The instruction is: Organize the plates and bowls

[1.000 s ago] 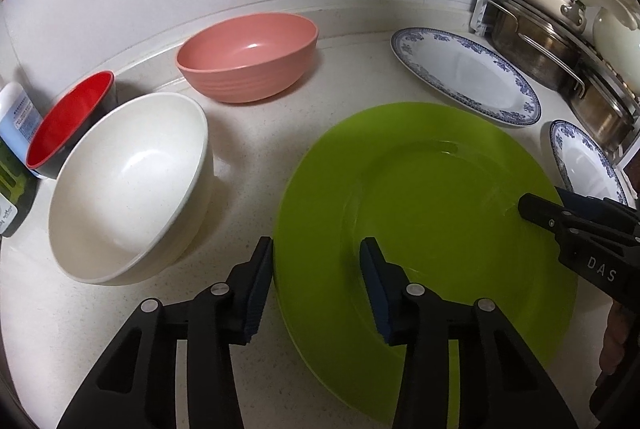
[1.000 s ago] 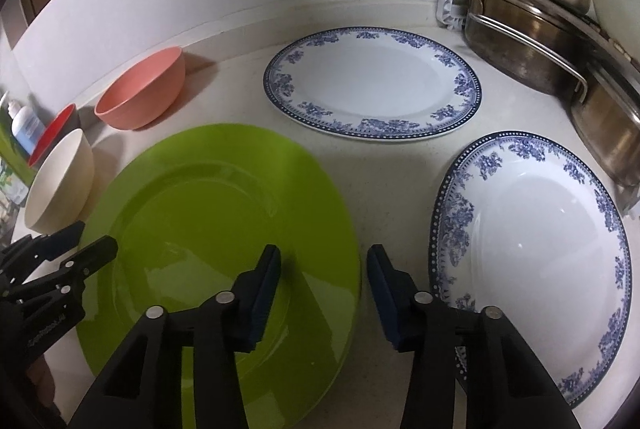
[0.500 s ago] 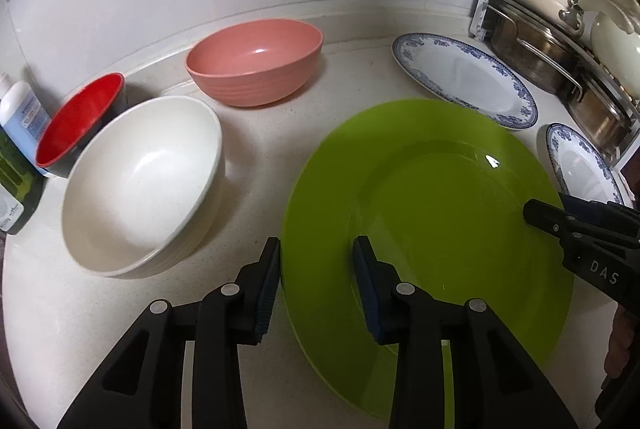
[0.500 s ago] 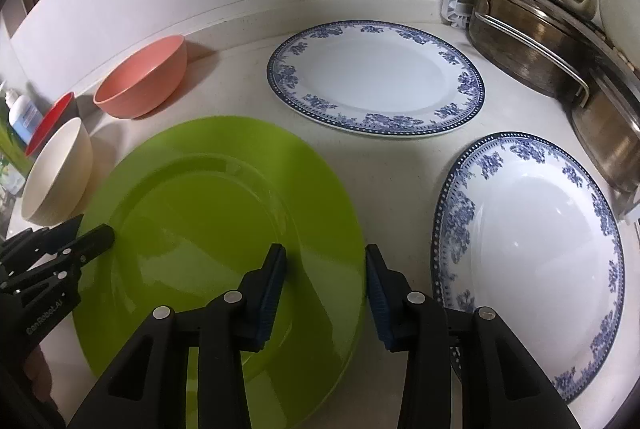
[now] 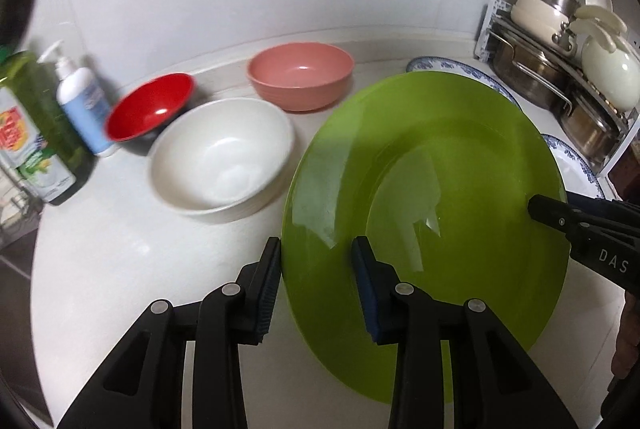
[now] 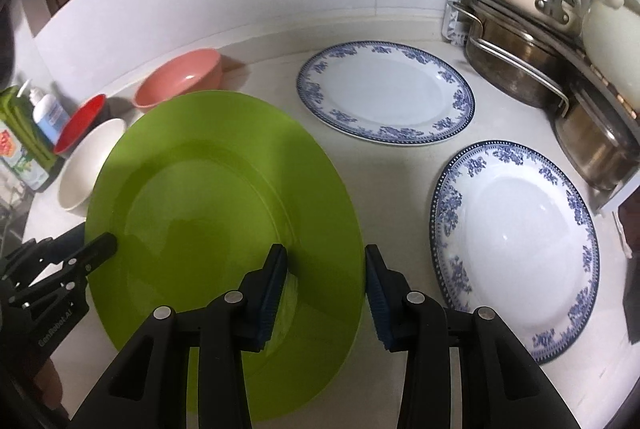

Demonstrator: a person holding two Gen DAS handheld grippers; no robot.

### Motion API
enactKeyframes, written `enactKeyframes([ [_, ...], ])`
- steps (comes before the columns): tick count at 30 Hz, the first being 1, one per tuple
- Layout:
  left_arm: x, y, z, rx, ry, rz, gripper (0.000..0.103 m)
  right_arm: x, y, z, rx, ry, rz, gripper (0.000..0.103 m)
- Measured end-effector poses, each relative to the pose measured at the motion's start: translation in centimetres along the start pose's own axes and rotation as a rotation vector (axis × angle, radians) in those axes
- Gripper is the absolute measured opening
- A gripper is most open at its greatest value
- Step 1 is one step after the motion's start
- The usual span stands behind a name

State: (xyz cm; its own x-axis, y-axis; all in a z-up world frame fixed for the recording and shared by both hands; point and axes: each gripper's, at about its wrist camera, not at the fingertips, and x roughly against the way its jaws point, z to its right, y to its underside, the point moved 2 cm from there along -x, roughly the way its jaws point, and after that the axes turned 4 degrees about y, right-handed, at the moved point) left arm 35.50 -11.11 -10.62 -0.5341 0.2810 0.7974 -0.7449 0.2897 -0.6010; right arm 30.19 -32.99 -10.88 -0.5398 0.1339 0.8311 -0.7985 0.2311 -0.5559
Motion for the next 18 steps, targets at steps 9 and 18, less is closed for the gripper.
enactKeyframes([
  [9,5.3,2.8,-3.5,0.061,-0.091,0.039,0.036,3.9,1.6,-3.8,0.049,-0.076,-0.022,0.04],
  [18,8.9,6.9,-8.1,0.171,-0.19,0.026,0.035,5.1,4.0,-9.0,0.138,-0.165,-0.06,0.04],
])
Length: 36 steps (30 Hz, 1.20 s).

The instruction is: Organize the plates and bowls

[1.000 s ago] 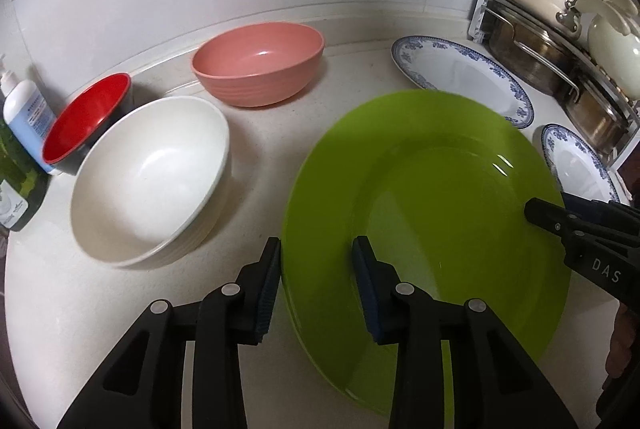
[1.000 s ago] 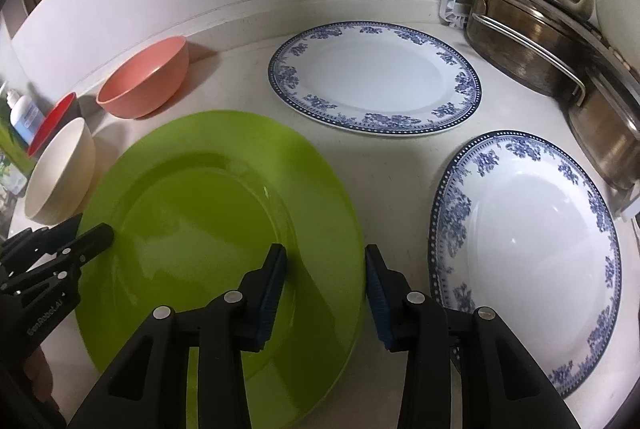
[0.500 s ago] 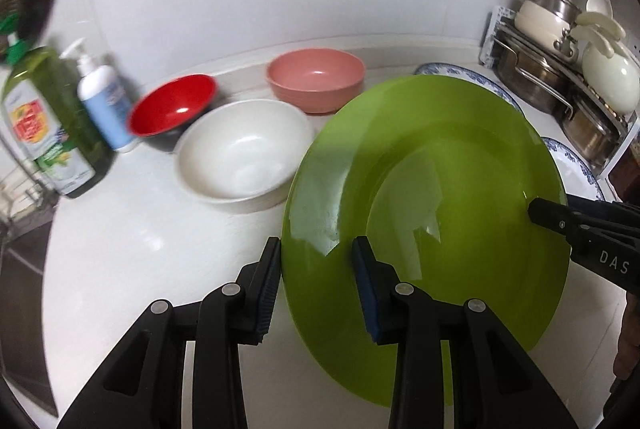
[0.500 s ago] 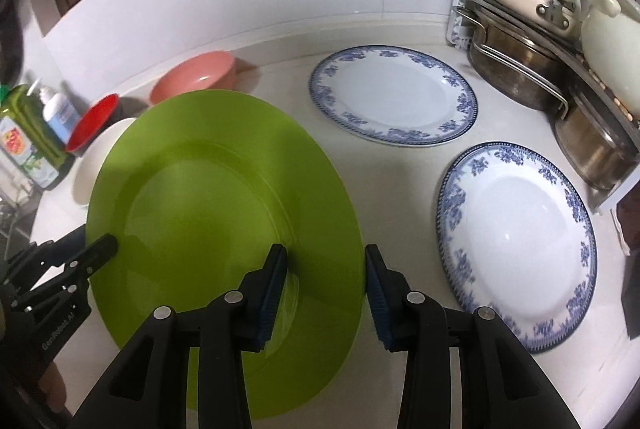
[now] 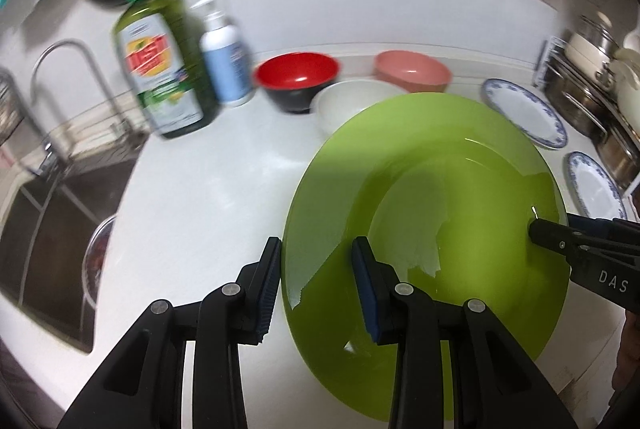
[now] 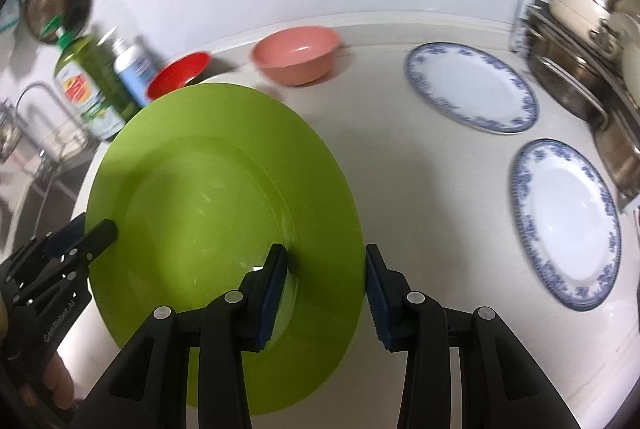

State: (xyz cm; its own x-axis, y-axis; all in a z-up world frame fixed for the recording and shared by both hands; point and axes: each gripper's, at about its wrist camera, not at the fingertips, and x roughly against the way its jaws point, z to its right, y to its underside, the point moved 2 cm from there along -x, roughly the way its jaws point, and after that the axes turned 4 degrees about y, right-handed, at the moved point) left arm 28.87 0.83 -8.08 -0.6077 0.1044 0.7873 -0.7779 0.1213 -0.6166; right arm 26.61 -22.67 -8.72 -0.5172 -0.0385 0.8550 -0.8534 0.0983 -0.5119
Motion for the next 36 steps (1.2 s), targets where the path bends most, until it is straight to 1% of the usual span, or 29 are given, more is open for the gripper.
enactKeyframes([
  [10,1.5,2.7,-6.5,0.107,-0.084,-0.034,0.035,-1.0,1.6,-6.7,0.105,-0.08,-0.042,0.04],
  [14,1.0,3.6,-8.4,0.134,-0.118,-0.049,0.036,-1.7,1.5,-9.3,0.134,-0.104,-0.068,0.04],
  [18,-0.2,4.6,-9.9,0.163,-0.127,-0.083,0.036,-2.7,1.5,-11.5,0.156,-0.122,-0.099,0.04],
  [25,-2.2,5.5,-11.5,0.184,-0.127,-0.125,0.036,-4.9,1.6,-13.7,0.176,-0.109,-0.156,0.04],
  [36,-3.8,6.1,-12.7,0.192,-0.123,-0.162,0.036,-6.6,2.1,-14.8,0.187,-0.095,-0.204,0.04],
])
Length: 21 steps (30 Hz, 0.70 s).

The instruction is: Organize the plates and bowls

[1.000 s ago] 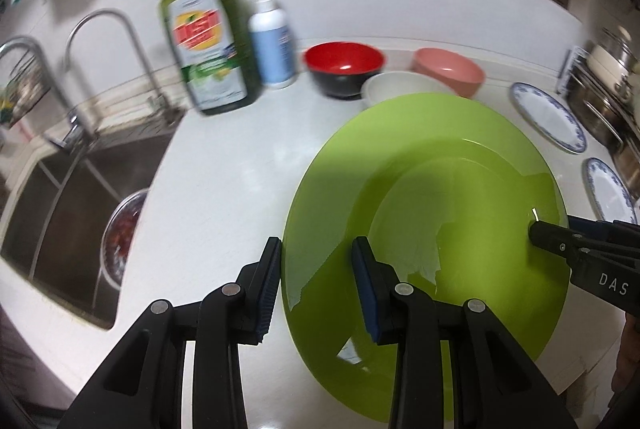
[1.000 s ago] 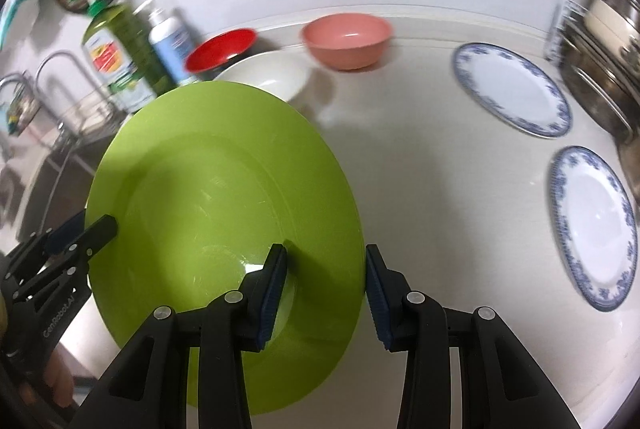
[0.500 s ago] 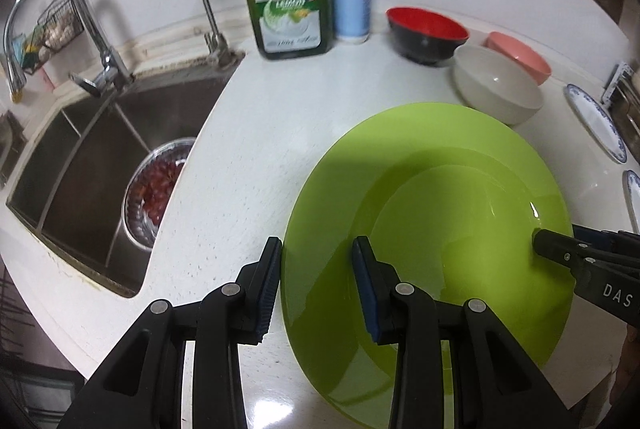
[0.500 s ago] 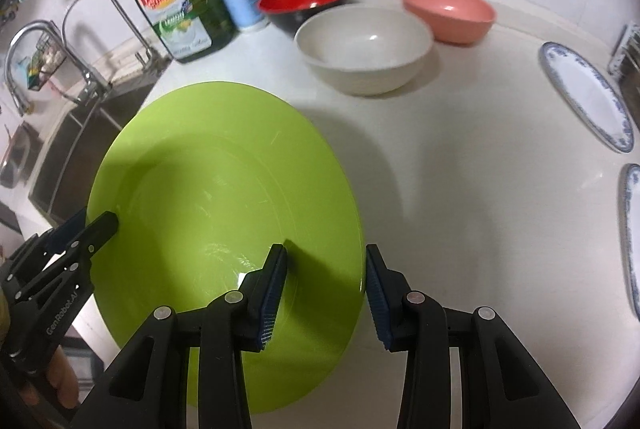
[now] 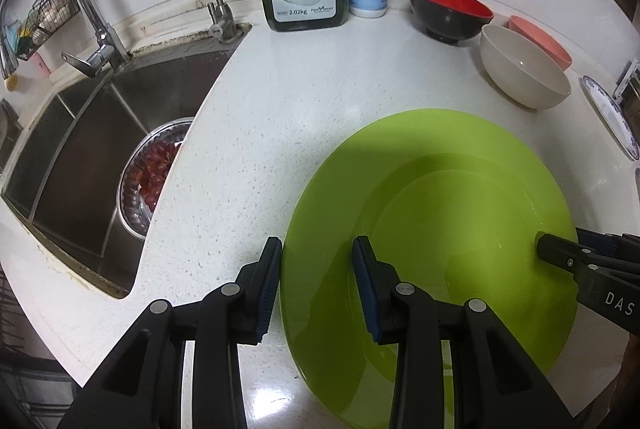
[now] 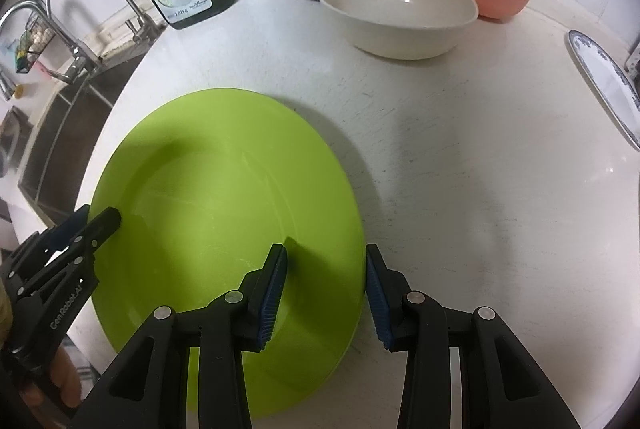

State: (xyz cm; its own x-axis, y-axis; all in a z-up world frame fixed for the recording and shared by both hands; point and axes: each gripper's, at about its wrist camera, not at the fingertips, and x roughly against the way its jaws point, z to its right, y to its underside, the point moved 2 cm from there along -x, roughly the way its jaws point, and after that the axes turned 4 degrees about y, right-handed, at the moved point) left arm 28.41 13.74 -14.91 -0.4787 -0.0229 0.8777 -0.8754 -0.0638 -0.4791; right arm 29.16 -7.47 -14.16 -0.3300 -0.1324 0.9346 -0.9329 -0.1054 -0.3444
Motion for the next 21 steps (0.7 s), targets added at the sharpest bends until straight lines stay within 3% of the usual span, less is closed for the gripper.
enactKeyframes([
  [12,-0.5,0.1,-0.7,0.02,0.032,-0.014,0.037,-0.3,-0.2,-0.4,0.002,0.017,0.013,0.042],
  [14,-0.3,-0.1,-0.8,0.025,0.02,0.001,0.045,-0.3,-0.2,-0.4,-0.002,0.018,0.016,0.042],
  [16,0.3,-0.3,-0.9,0.023,0.007,0.026,0.059,-0.3,-0.2,-0.4,-0.012,0.017,0.016,0.042],
  [19,1.6,-0.8,-0.5,0.0,0.006,0.082,0.07,0.0,-0.1,-0.2,-0.034,0.016,0.029,0.049],
  [21,2.6,-1.2,-0.1,-0.021,0.015,0.122,0.072,0.7,0.0,0.0,-0.053,0.007,0.058,0.054],
])
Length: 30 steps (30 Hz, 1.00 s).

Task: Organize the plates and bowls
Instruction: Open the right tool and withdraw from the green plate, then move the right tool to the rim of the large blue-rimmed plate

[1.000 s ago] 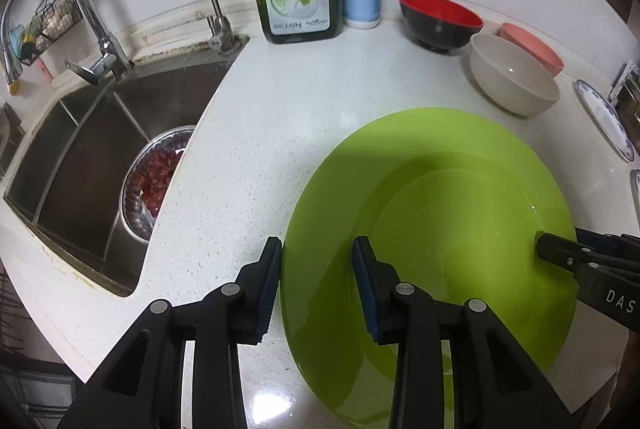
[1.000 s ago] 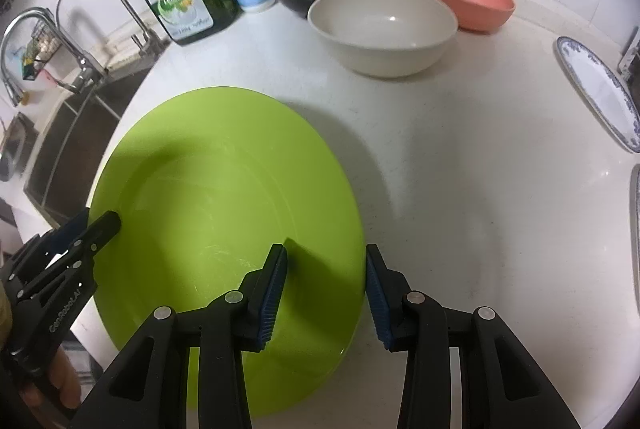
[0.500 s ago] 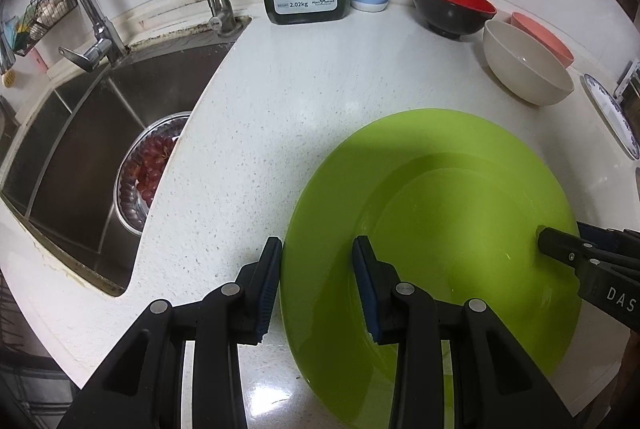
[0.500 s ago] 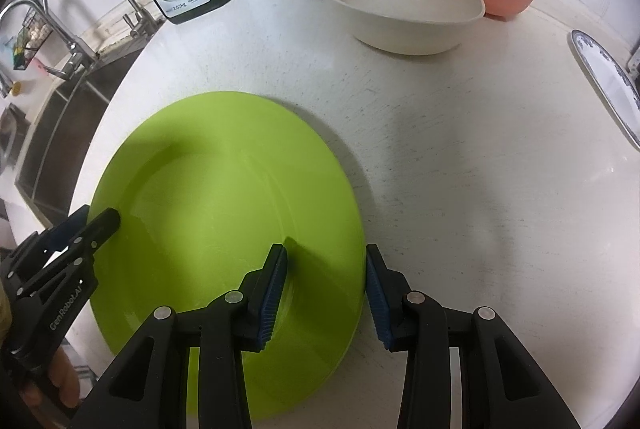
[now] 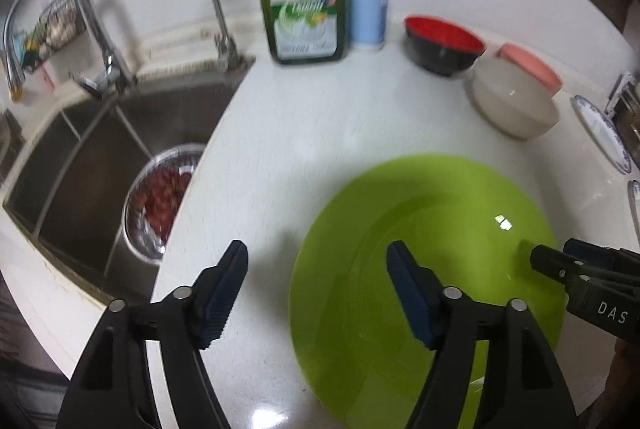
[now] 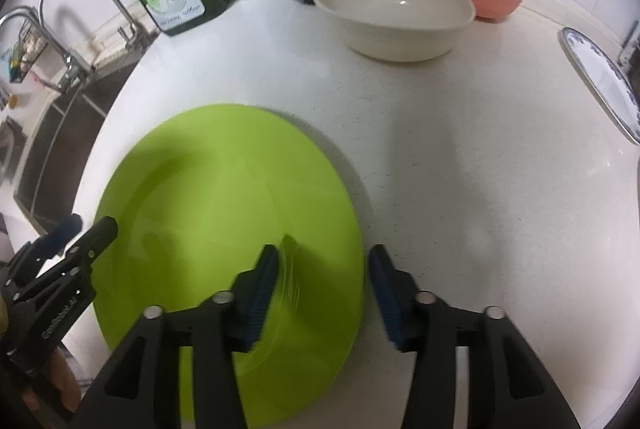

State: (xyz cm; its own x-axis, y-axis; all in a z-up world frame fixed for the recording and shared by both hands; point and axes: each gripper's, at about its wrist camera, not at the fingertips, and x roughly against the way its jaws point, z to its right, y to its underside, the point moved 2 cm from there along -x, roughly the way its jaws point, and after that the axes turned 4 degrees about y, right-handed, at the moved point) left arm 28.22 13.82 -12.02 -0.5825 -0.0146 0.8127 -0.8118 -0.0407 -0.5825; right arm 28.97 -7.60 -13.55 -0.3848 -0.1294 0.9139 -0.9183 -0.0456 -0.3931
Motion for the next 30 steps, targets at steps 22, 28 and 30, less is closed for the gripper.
enactKeyframes([
  [22,6.6,-3.4,17.6,-0.274,0.267,0.221,0.09,12.3,2.6,12.8,-0.207,0.186,0.371,0.079],
  [28,8.1,-3.0,24.4,-0.347,0.336,0.236,0.09,14.9,5.3,18.8,-0.3,0.269,0.386,0.079],
  [30,8.6,-2.7,26.4,-0.368,0.352,0.238,0.09,15.8,6.3,20.6,-0.33,0.294,0.395,0.079],
])
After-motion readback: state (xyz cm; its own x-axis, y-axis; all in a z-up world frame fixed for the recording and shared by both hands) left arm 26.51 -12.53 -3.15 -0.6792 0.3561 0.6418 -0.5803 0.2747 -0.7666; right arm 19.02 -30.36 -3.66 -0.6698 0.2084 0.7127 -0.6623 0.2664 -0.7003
